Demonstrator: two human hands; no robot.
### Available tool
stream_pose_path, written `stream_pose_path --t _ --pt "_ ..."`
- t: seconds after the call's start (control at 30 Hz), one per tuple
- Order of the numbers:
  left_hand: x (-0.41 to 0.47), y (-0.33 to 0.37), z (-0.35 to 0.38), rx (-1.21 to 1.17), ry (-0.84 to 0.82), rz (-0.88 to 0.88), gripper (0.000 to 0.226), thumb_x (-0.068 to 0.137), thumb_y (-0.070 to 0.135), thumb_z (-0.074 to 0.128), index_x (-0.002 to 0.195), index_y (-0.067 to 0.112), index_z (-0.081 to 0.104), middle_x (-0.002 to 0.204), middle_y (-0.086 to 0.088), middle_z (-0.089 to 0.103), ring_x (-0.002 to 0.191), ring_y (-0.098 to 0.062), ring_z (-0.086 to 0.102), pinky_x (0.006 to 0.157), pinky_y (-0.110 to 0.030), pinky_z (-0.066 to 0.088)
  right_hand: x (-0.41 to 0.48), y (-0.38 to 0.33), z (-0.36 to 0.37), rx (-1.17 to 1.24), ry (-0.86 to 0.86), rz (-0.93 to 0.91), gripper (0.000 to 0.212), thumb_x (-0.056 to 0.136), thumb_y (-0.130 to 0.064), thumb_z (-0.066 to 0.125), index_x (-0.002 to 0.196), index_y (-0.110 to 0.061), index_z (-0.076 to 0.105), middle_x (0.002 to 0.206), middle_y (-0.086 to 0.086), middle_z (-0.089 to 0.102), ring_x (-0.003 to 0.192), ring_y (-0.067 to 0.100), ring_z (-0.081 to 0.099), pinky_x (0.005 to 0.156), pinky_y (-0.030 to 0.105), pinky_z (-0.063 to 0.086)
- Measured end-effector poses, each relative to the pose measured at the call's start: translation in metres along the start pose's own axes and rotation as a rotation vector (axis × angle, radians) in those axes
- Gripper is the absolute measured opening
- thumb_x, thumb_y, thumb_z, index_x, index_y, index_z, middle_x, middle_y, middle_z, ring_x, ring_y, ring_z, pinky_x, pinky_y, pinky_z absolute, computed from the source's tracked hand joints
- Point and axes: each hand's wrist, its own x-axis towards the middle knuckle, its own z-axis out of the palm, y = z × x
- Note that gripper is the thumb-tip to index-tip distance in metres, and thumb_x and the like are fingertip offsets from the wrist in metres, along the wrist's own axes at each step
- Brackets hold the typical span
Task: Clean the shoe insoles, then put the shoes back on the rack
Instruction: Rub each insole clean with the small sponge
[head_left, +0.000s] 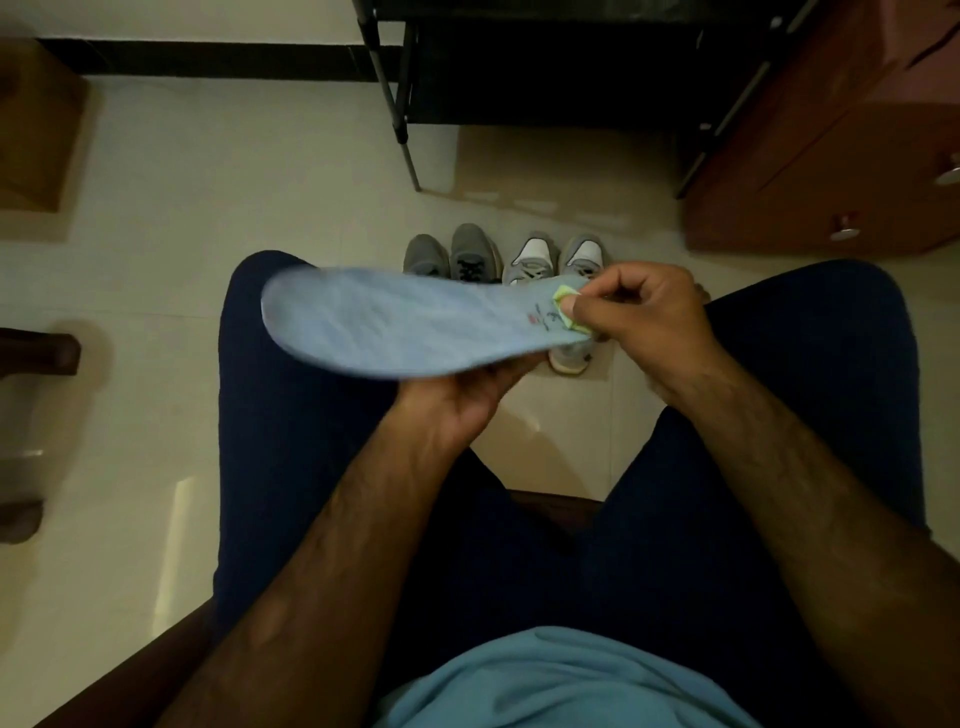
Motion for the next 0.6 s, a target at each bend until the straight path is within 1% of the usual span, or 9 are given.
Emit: stream_pose_path --t 0.1,0.17,0.27,0.33,0.37,0.43,0.5,0.53,0.6 --pt "0.000 0.006 0.002 0.058 -0.055 0.033 0.041 0.103 0.012 0.046 0.142 0.000 0.052 0.131 -0.028 0.065 0.121 -0.041 0.065 0.097 -0.048 0.057 -0.006 -0.008 0.002 0.120 0.063 0.023 0.011 0.083 -0.010 0.084 0.077 -0.014 0.076 0.082 0.006 0.078 0.077 0.024 0.075 0.066 0.035 0.059" --pt "0.002 0.012 -0.001 0.101 -0.092 0.070 0.046 0.099 -0.003 0.035 0.142 -0.001 0.050 0.135 -0.026 0.064 0.123 -0.039 0.064 0.103 -0.046 0.055 -0.012 -0.014 0.005 0.147 0.096 0.019 0.010 0.083 -0.010 0.085 0.078 -0.011 0.076 0.080 0.004 0.077 0.074 0.021 0.074 0.066 0.036 0.059" --pt "-0.007 0.021 -0.002 0.263 -0.180 0.107 0.050 0.087 0.004 0.042 0.135 -0.006 0.049 0.136 -0.030 0.061 0.123 -0.047 0.062 0.105 -0.051 0.053 -0.019 -0.018 0.006 0.098 0.109 -0.022 0.009 0.082 -0.010 0.085 0.080 -0.010 0.076 0.080 0.005 0.077 0.075 0.023 0.075 0.065 0.041 0.062" --pt "-0.009 0.033 0.004 0.399 -0.156 0.101 0.040 0.097 0.014 0.048 0.133 -0.004 0.050 0.132 -0.032 0.063 0.120 -0.050 0.062 0.097 -0.049 0.057 -0.023 -0.016 0.006 0.068 0.077 -0.045 0.009 0.081 -0.010 0.086 0.080 -0.011 0.077 0.082 0.007 0.076 0.077 0.028 0.074 0.066 0.047 0.061" --pt "-0.008 0.038 0.005 0.467 -0.129 0.091 0.034 0.103 0.018 0.048 0.132 0.001 0.052 0.129 -0.030 0.065 0.118 -0.049 0.064 0.092 -0.048 0.059 -0.026 -0.016 0.007 0.058 0.053 -0.055 0.010 0.081 -0.011 0.086 0.080 -0.014 0.077 0.082 0.005 0.075 0.077 0.025 0.073 0.067 0.045 0.060" --pt "-0.005 0.041 0.005 0.543 -0.100 0.098 0.031 0.105 0.018 0.048 0.132 0.004 0.053 0.126 -0.027 0.068 0.112 -0.045 0.068 0.084 -0.047 0.063 -0.032 -0.012 0.011 -0.022 0.021 -0.104 0.014 0.079 -0.015 0.088 0.079 -0.023 0.077 0.091 -0.002 0.069 0.082 0.010 0.066 0.072 0.031 0.056" --pt "-0.002 0.038 0.004 0.541 -0.094 0.101 0.030 0.105 0.014 0.047 0.132 0.002 0.053 0.123 -0.025 0.070 0.109 -0.042 0.071 0.086 -0.049 0.062 -0.036 -0.010 0.017 -0.212 0.068 -0.196 0.017 0.077 -0.021 0.090 0.079 -0.030 0.076 0.104 -0.011 0.057 0.100 0.006 0.059 0.080 0.016 0.048" --pt "-0.001 0.036 0.004 0.546 -0.088 0.095 0.029 0.105 0.013 0.046 0.131 0.002 0.054 0.122 -0.025 0.071 0.108 -0.042 0.071 0.090 -0.051 0.061 -0.037 -0.010 0.018 -0.306 0.096 -0.264 0.016 0.076 -0.025 0.090 0.081 -0.032 0.076 0.107 -0.014 0.053 0.106 0.009 0.056 0.083 0.015 0.045" --pt "0.001 0.032 0.004 0.554 -0.085 0.072 0.028 0.105 0.013 0.046 0.128 0.000 0.053 0.119 -0.027 0.071 0.107 -0.043 0.071 0.092 -0.053 0.060 -0.037 -0.012 0.020 -0.472 0.112 -0.423 0.013 0.077 -0.032 0.088 0.086 -0.031 0.079 0.105 -0.013 0.053 0.107 0.012 0.050 0.086 0.021 0.043"
